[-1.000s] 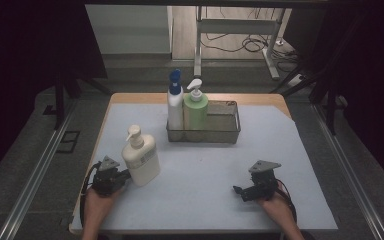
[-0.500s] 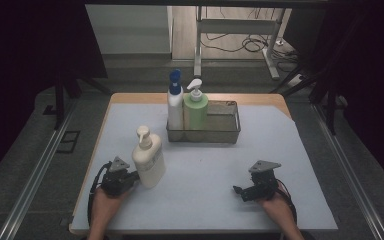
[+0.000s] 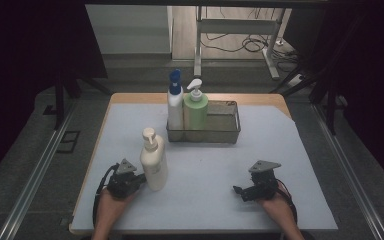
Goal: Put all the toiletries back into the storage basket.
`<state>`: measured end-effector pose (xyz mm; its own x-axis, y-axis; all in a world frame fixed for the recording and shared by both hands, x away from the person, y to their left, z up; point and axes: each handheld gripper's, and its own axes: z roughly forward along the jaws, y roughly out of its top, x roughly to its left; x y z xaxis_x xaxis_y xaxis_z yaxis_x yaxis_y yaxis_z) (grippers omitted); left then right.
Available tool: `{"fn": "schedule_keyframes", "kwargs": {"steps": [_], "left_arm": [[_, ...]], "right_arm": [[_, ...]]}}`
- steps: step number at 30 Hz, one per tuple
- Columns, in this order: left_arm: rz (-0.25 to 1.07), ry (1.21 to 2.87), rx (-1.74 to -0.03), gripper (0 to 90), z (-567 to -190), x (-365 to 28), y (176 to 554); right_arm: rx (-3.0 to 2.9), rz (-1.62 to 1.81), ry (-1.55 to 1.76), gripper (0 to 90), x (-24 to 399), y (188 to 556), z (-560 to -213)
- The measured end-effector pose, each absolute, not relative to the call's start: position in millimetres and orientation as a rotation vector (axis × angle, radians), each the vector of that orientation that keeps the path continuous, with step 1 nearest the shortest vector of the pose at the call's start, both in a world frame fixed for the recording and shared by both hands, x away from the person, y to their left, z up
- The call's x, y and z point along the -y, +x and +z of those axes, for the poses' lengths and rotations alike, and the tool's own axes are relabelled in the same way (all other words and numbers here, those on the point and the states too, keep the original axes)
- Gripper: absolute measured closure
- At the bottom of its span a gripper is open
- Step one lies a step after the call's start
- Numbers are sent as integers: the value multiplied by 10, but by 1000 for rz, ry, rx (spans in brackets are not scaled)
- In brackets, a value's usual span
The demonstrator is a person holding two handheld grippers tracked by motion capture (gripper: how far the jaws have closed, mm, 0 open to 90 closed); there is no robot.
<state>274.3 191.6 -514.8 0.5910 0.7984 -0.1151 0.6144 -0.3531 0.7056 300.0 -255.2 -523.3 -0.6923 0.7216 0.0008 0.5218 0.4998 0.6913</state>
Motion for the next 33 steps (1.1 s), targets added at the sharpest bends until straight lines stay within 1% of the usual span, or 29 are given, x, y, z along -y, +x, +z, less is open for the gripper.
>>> {"fn": "schedule_keyframes", "kwargs": {"steps": [19, 33], "left_arm": [[267, 2136, -1045, 881, -5160, -1686, 2702], [249, 2168, -982, 883, -5155, -1497, 2702]], "right_arm": [[-2458, 989, 1049, 0, 2552, 3001, -5234], [-2458, 989, 1050, 0, 2552, 3002, -5234]]}}
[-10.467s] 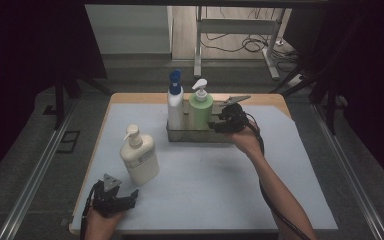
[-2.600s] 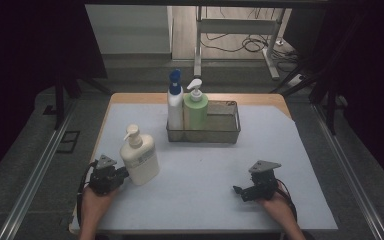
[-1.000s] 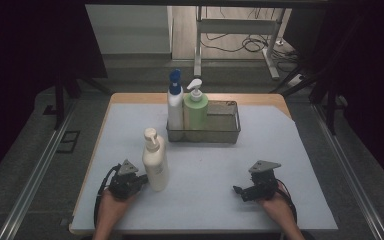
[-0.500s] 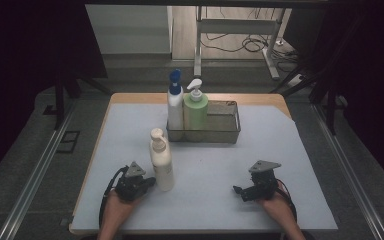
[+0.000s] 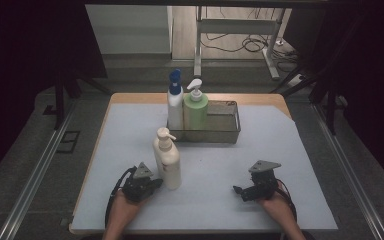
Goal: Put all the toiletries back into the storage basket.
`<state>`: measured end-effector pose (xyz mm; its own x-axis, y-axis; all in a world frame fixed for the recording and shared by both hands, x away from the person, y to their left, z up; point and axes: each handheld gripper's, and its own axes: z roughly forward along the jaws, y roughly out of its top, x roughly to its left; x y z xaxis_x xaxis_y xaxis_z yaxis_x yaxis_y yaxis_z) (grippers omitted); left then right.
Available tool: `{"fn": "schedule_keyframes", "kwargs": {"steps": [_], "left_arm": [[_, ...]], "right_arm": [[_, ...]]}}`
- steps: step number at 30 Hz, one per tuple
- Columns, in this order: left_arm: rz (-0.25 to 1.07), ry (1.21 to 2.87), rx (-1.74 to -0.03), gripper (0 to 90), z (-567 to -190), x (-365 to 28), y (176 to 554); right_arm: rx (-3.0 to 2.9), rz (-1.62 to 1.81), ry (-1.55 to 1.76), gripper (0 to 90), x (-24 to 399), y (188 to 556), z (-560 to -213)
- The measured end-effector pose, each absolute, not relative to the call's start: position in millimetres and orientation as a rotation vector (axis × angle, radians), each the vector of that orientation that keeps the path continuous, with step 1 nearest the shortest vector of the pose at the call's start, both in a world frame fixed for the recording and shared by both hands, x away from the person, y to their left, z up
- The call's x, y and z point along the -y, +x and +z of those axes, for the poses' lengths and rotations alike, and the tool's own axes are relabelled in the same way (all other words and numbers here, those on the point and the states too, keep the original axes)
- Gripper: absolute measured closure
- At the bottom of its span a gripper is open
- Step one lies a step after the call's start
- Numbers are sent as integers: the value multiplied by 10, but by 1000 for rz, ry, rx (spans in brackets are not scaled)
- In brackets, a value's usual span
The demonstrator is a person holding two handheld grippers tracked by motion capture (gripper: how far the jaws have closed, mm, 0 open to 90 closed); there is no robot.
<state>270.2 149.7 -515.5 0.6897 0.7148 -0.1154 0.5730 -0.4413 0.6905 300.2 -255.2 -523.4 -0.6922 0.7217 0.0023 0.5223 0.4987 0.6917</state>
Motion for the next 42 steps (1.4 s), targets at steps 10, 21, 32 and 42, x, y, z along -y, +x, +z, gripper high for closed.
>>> {"fn": "schedule_keyframes", "kwargs": {"steps": [10, 21, 32, 42], "left_arm": [[242, 2176, -955, 882, -5155, -1383, 2721], [235, 2190, -924, 886, -5170, -1221, 2750], [223, 2171, -945, 830, -5153, -1279, 2725], [276, 2149, -1016, 588, -5125, -1502, 2637]], "right_arm": [[-2460, 987, 1050, 0, 2553, 3003, -5233], [-2460, 987, 1051, 0, 2554, 3003, -5233], [-2460, 986, 1053, 0, 2553, 3004, -5232], [-2468, 978, 1062, 0, 2550, 3014, -5221]]}}
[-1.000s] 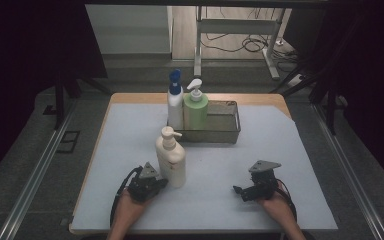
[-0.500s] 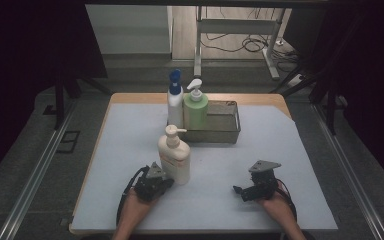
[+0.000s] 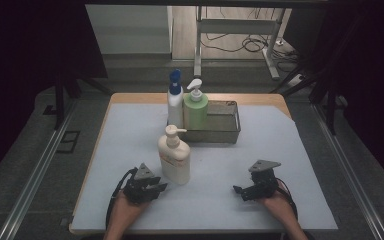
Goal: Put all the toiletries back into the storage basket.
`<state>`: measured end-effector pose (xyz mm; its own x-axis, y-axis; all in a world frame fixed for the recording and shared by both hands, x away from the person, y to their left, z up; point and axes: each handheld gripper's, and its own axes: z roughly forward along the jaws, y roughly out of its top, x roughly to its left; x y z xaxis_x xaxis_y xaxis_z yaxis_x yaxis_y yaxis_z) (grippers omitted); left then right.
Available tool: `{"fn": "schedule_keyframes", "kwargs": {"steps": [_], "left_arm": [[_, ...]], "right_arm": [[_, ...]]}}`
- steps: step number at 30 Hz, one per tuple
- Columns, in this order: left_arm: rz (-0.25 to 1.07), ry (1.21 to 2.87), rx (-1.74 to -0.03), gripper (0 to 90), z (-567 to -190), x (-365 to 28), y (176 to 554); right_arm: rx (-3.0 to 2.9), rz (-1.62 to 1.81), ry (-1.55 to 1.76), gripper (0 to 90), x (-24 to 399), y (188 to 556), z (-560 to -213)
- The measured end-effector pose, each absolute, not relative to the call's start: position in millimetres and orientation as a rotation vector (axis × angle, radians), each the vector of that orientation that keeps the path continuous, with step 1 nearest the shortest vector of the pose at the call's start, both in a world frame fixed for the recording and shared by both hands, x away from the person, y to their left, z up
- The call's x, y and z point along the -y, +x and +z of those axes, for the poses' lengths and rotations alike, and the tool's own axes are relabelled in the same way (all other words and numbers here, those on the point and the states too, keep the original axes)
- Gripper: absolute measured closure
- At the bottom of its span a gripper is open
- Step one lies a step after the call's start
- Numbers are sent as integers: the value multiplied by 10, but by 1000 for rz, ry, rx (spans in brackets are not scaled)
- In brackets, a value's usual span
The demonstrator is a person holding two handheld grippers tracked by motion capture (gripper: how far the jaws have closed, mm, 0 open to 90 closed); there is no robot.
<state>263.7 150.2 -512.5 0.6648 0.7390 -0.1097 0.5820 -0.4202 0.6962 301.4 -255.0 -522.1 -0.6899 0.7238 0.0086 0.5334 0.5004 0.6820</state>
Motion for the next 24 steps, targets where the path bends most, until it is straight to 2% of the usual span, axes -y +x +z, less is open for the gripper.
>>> {"fn": "schedule_keyframes", "kwargs": {"steps": [12, 18, 24], "left_arm": [[308, 2130, -1089, 329, -5164, -1625, 2614], [314, 2127, -1110, 207, -5191, -1667, 2603], [347, 2142, -1107, 130, -5214, -1652, 2604]], "right_arm": [[-2474, 992, 1046, 22, 2536, 2998, -5140], [-2470, 1049, 996, 0, 2502, 2973, -5056], [-2485, 1061, 954, 0, 2417, 2941, -4963]]}}
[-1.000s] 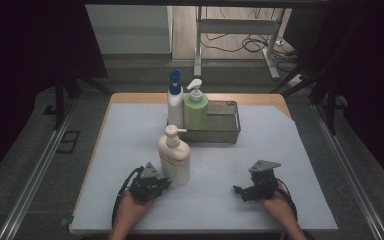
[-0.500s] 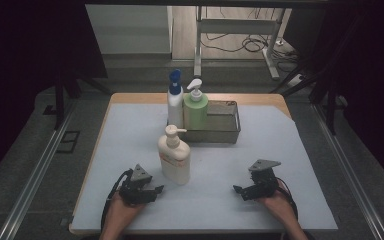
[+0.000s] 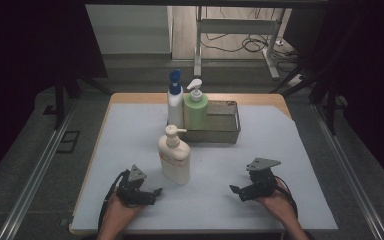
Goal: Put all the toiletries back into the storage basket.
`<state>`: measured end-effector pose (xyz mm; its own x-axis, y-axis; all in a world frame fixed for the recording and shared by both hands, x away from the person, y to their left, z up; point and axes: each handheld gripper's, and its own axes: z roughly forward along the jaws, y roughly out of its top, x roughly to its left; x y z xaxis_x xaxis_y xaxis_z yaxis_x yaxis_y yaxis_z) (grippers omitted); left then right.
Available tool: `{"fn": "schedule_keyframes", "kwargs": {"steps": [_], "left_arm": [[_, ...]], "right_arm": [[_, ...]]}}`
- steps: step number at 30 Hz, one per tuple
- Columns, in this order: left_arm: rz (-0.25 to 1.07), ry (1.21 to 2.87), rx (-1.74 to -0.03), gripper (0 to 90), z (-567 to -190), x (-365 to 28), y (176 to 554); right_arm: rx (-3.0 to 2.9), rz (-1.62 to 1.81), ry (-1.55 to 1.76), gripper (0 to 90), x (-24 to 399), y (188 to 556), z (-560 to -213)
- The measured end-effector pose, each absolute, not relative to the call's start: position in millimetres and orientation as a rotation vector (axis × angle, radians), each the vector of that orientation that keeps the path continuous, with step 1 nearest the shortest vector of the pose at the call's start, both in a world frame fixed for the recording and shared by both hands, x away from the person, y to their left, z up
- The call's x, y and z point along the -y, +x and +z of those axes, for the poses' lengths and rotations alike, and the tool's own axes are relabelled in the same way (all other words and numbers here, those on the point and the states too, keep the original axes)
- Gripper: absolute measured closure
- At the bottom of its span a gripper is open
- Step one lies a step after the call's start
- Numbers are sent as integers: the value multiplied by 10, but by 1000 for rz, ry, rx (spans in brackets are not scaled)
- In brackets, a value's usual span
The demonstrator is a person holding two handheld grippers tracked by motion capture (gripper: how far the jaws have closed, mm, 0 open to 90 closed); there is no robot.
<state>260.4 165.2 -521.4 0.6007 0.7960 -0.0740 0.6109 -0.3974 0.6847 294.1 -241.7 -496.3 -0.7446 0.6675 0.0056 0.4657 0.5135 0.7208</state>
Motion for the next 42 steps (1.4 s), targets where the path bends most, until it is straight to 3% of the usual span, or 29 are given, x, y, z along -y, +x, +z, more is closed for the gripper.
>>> {"fn": "schedule_keyframes", "kwargs": {"steps": [42], "left_arm": [[393, 2162, -1086, 124, -5239, -1624, 2585]], "right_arm": [[-2558, 1258, 810, 0, 1591, 3006, -4490]]}}
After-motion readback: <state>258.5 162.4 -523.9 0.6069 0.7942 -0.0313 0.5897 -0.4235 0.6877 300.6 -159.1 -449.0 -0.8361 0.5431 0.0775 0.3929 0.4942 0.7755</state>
